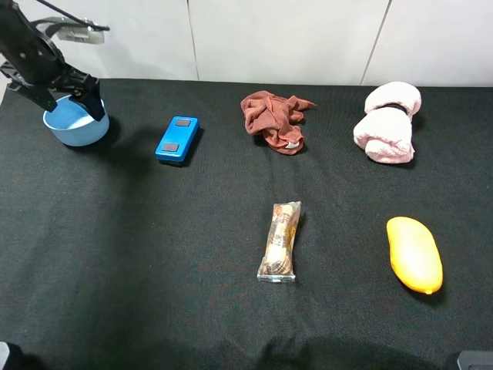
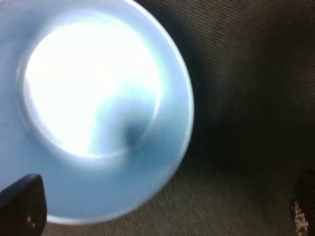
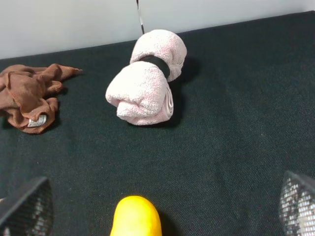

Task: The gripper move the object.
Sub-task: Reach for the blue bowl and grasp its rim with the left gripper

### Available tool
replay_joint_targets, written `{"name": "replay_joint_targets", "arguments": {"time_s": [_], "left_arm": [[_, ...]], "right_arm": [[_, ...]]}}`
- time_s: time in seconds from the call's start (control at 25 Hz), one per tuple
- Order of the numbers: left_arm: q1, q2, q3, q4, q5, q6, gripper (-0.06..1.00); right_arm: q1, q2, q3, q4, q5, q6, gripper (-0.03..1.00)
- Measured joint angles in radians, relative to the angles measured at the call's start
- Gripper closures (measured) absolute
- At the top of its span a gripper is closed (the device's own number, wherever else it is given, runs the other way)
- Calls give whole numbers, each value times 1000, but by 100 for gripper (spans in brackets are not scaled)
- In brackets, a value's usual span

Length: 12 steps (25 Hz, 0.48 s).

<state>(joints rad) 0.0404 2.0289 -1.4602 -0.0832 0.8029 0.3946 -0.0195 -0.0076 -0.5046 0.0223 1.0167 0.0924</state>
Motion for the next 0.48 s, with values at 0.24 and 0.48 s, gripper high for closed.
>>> {"name": "replay_joint_targets", "arguments": {"time_s": [0.24, 0.48], "left_arm": [[-22, 57, -8, 16, -64, 0, -4], [-35, 104, -8, 22, -108, 1, -4]], "right_arm": [[0, 0, 0, 0, 0, 0, 27], [0, 0, 0, 0, 0, 0, 27]]}}
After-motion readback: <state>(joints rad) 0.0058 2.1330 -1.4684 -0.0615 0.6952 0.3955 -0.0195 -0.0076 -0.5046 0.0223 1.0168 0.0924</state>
